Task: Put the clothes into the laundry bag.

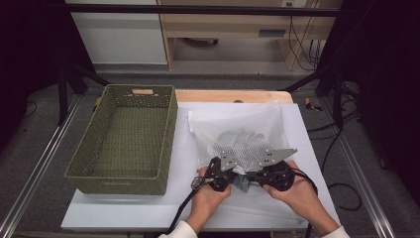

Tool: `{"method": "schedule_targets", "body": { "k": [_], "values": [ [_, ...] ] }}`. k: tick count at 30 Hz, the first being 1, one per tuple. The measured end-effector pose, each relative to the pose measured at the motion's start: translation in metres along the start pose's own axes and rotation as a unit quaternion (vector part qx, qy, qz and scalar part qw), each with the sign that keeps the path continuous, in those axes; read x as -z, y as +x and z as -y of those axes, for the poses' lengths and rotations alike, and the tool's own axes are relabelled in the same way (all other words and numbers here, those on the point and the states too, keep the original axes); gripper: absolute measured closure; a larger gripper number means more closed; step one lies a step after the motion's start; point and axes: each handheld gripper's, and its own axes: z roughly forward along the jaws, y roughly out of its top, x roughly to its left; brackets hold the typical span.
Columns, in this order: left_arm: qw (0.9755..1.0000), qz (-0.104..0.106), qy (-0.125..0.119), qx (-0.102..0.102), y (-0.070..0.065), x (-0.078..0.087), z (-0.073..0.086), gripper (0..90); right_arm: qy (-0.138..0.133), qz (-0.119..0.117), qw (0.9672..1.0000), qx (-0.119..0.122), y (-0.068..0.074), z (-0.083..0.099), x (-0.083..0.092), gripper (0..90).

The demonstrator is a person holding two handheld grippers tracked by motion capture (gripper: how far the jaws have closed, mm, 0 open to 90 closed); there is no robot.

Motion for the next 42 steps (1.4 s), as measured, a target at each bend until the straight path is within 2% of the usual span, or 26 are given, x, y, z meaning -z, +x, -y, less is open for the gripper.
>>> {"method": "schedule_targets", "body": {
  "k": [5,9,14,19,42],
  "values": [
    [0.9998,0.013,0.016,-0.005,-0.005,0.001,0.007,90.0,0.0,0.0,1.0,0.0,0.0,0.0,0.0,90.0],
    [0.9999,0.002,0.014,-0.008,-0.006,-0.004,0.003,90.0,0.003,0.0,1.0,0.002,0.001,0.0,-0.001,90.0],
    [0.9995,-0.018,0.01,-0.024,-0.005,-0.011,-0.004,90.0,0.001,-0.001,1.0,0.002,0.002,0.001,-0.001,90.0],
    [0.9992,-0.029,0.007,-0.027,-0.005,-0.017,-0.008,90.0,0.002,0.0,1.0,-0.001,0.002,0.003,-0.001,90.0],
    [0.9974,-0.06,-0.014,-0.037,-0.001,-0.027,-0.02,90.0,-0.002,0.008,0.9999,-0.008,0.001,0.008,-0.003,90.0]
  ]
}}
